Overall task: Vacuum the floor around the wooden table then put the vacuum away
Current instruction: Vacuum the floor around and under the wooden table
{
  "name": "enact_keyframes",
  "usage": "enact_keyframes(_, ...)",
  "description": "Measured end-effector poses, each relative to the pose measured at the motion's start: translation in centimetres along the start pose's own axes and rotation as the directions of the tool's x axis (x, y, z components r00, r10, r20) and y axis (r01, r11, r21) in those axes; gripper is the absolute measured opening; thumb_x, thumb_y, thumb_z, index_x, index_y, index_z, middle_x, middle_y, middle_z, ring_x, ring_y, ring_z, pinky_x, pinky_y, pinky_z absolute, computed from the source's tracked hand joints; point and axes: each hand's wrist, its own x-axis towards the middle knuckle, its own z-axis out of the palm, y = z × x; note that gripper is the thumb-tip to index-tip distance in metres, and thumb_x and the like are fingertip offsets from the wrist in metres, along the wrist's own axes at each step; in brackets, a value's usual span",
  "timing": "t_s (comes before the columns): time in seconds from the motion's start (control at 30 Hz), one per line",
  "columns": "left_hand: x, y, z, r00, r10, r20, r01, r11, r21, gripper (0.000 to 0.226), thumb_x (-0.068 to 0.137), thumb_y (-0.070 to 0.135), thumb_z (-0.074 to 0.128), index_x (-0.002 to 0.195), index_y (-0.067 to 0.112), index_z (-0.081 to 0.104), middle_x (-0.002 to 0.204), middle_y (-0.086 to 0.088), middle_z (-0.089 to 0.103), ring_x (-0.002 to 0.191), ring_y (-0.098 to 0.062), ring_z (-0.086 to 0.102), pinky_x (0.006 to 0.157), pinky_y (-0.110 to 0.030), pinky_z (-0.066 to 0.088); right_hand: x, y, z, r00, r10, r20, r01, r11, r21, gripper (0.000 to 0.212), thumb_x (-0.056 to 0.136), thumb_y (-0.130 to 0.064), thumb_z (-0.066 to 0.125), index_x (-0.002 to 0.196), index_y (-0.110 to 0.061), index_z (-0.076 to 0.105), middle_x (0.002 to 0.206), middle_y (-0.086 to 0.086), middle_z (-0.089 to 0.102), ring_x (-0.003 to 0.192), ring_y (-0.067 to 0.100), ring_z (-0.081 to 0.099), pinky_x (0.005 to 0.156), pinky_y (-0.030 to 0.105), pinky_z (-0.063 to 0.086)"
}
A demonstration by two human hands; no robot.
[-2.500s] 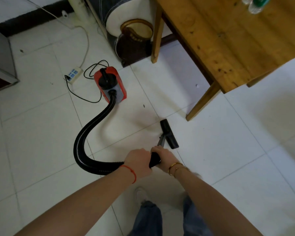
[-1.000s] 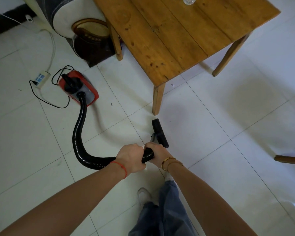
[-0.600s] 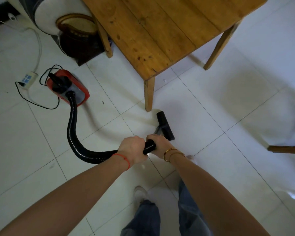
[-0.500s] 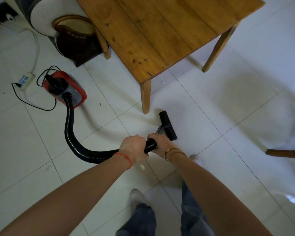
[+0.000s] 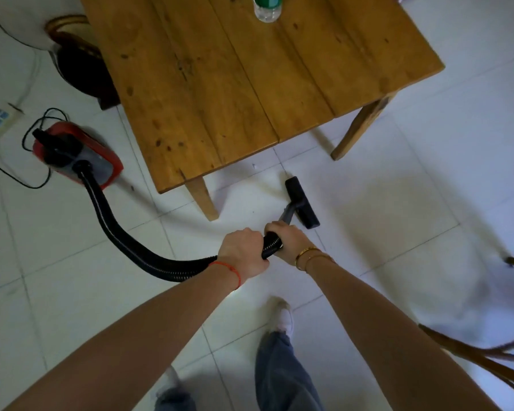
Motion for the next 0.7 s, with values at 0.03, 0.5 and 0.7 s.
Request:
enact_keyframes(0.03,1.1,1.2,-0.4,1.0,-0.005,-0.005,0.005,1.0,-0.016,0.017,0.077,0.032,0.061,0.078,0.019,0.049,0.073,0.002,0.051,0.065,-0.017,0.05,0.057,-0.025,0.039,0.3,1.2,-1.2,1.0,-0.006,0.006,0.006,1.0,-0.01,0.02,0.082,-0.006,0.061,0.102,-0.004,0.057,0.103,0.015,0.059,0.091,0.03,0.055,0.079,0.032,0.044)
enact_keyframes(0.5,5.3,5.5,-3.5,0.993,-0.068,-0.096,0.069,0.998,0.009,0.013,0.083,0.03,0.059,0.086,0.018,0.054,0.082,-0.001,0.057,0.07,-0.018,0.054,0.058,-0.026,0.039,2.9,4.6,-7.7,0.997,-0.06,0.046,0.064,0.993,-0.099,0.026,0.082,-0.006,0.059,0.108,-0.01,0.06,0.103,0.011,0.065,0.094,0.026,0.061,0.085,0.039,0.052)
enact_keyframes(0.7,1.0,1.8,-2.5,0.989,-0.126,-0.075,0.128,0.991,0.031,0.016,0.081,0.028,0.058,0.076,0.018,0.047,0.062,0.005,0.039,0.062,-0.016,0.048,0.055,-0.025,0.037,2.2,-0.6,-4.5,0.986,-0.124,0.113,0.141,0.978,-0.154,0.022,0.081,-0.009,0.058,0.104,-0.01,0.058,0.098,0.012,0.064,0.09,0.027,0.061,0.079,0.039,0.052)
